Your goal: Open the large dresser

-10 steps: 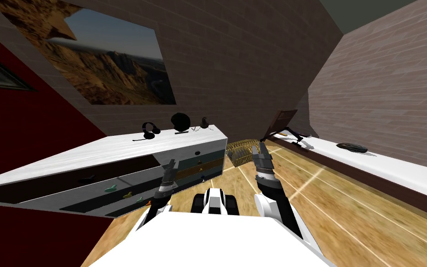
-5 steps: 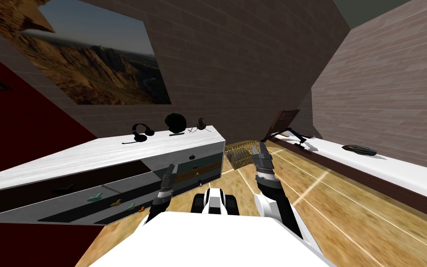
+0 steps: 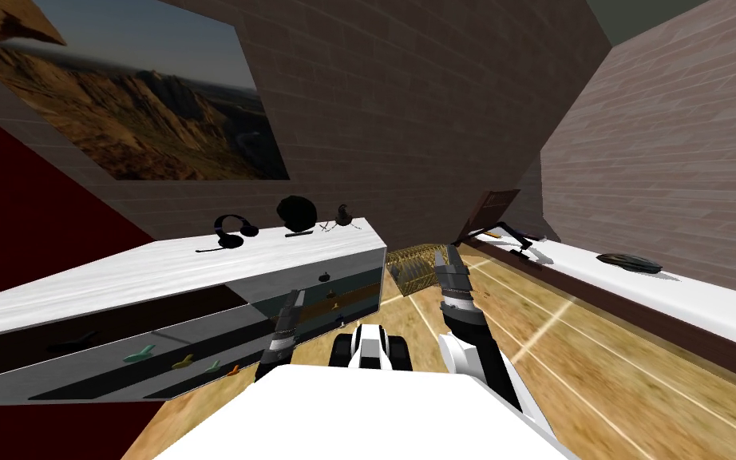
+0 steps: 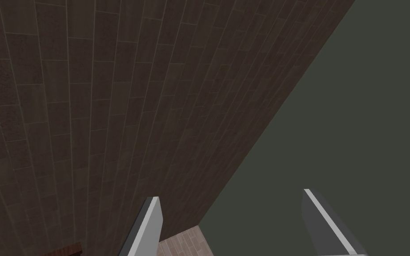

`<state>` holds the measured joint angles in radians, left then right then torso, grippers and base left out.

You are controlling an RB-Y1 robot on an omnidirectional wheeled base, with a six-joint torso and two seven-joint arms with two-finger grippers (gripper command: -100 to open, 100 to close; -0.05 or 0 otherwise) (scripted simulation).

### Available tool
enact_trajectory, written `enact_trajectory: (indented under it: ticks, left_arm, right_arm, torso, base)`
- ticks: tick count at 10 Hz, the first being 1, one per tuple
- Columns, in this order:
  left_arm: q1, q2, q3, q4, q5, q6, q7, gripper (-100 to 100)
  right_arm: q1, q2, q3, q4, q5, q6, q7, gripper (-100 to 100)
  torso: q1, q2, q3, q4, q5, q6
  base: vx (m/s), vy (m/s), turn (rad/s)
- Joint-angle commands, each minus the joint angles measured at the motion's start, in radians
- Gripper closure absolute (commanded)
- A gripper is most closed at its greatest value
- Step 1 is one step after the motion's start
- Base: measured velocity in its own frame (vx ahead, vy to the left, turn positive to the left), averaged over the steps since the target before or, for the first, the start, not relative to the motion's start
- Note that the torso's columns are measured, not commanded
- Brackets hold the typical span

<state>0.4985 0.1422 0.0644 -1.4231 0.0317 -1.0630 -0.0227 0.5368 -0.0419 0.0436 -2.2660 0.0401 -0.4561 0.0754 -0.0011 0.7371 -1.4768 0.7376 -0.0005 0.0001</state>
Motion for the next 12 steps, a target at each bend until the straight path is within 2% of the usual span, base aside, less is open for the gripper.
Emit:
enact_trajectory:
  ticks: [1, 6, 8, 9, 10, 11, 12]
  left_arm:
    - [-0.007, -0.006, 0.010, 0.078, 0.008, -0.051, 0.001, -100]
    - [-0.014, -0.040, 0.024, 0.213, 0.019, -0.140, -0.002, -100]
    - [-0.015, -0.061, 0.028, 0.247, 0.022, -0.163, -0.003, -100]
    - [-0.016, -0.084, 0.030, 0.269, 0.024, -0.179, -0.004, -100]
    - [-0.016, -0.100, 0.031, 0.279, 0.025, -0.186, -0.004, -100]
    - [-0.017, -0.088, 0.031, 0.278, 0.024, -0.184, -0.003, -100]
    - [-0.010, -0.081, 0.036, 0.251, 0.029, -0.164, 0.005, -100]
  right_arm:
    - [0.000, 0.000, 0.000, 0.000, 0.000, 0.000, 0.000, 0]
    - [0.000, 0.000, 0.000, 0.000, 0.000, 0.000, 0.000, 0]
    - [0.000, 0.000, 0.000, 0.000, 0.000, 0.000, 0.000, 0]
    - [0.000, 0.000, 0.000, 0.000, 0.000, 0.000, 0.000, 0]
    - [0.000, 0.000, 0.000, 0.000, 0.000, 0.000, 0.000, 0]
    - [0.000, 0.000, 0.000, 0.000, 0.000, 0.000, 0.000, 0]
    - [0.000, 0.000, 0.000, 0.000, 0.000, 0.000, 0.000, 0]
  torso:
    - [0.001, 0.001, 0.001, 0.000, 0.000, 0.000]
    - [0.001, 0.003, 0.002, 0.001, 0.000, 0.000]
    - [0.003, 0.002, 0.002, 0.001, 0.001, 0.000]
    - [0.002, 0.002, 0.001, 0.001, 0.001, 0.000]
    - [0.001, 0.002, 0.001, 0.001, 0.000, 0.000]
    - [0.001, 0.001, 0.001, 0.000, 0.000, 0.000]
    - [0.003, 0.003, 0.002, 0.001, 0.001, 0.000]
  base:
    - [0.104, -0.077, 0.012]
    - [0.116, -0.084, 0.012]
    - [0.079, -0.045, 0.006]
    - [0.062, -0.055, 0.009]
    - [0.057, -0.045, 0.007]
    - [0.024, -0.018, 0.002]
    - [0.021, -0.023, -0.008]
